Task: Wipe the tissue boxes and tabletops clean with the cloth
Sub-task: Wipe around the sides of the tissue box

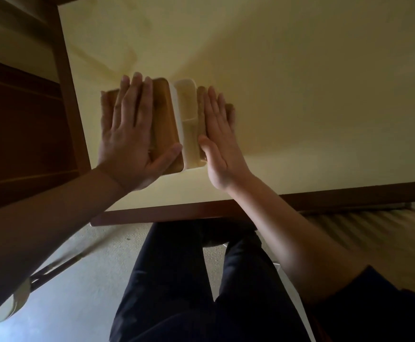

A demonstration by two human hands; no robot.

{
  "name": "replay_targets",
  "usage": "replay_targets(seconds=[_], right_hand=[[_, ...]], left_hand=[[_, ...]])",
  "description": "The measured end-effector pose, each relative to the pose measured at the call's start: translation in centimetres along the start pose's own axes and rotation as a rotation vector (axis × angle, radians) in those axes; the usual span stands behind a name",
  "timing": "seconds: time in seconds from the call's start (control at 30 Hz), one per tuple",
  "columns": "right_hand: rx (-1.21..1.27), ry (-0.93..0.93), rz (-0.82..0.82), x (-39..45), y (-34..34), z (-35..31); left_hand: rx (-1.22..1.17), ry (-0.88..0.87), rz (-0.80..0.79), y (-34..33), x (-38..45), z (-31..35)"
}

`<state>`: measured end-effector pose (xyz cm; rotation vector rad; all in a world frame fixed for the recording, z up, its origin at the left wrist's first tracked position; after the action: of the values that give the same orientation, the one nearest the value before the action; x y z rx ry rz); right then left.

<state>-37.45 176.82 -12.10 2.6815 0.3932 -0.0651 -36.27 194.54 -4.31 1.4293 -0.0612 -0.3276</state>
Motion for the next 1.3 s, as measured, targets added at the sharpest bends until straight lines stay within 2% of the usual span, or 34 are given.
replay_targets(seconds=[0.13, 0.33, 0.47, 0.57, 0.7, 1.0, 1.3], right_hand=[[0.203, -0.051, 0.009, -0.8, -1.1, -0.6], [0.488, -0.104, -0.088, -1.5, -2.2, 0.4], [0.670, -0.134, -0.189, 2.2, -2.6, 1.1], [0.647, -0.151, -0.165, 5.8, -1.9, 0.7], [0.532, -0.043, -0.091, 6.3, -1.4, 0.3], [0.571, -0.133, -0.074, -4.1, -4.0, -0.1], [0.595, -0.129, -0.020, 4.2, -2.5, -0.2]], left_hand=[[0.040, 0.018, -0.026, -0.2, 0.1, -0.1], [0.055, 0.004, -0.038, -0.3, 0.3, -0.2], [0.036, 0.007, -0.043, -0.2, 0.4, -0.1], [0.026, 0.004, -0.041, -0.1, 0.3, -0.1], [0.006, 0.003, -0.045, -0.1, 0.2, -0.1], [0.051, -0.089, -0.085, 0.2, 0.1, -1.0], [0.051, -0.106, -0.070, 0.1, 0.0, -1.0]])
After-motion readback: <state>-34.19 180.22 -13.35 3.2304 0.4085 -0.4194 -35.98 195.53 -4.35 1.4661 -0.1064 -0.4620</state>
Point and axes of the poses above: each hand's wrist, its own x-axis towards the middle knuckle, its own y-axis out of the back of the hand, z = x × y, the point moved 3 cm from there along x, towards the middle knuckle, and after that the axes turned 4 degrees about -x, right-handed, at the moved point
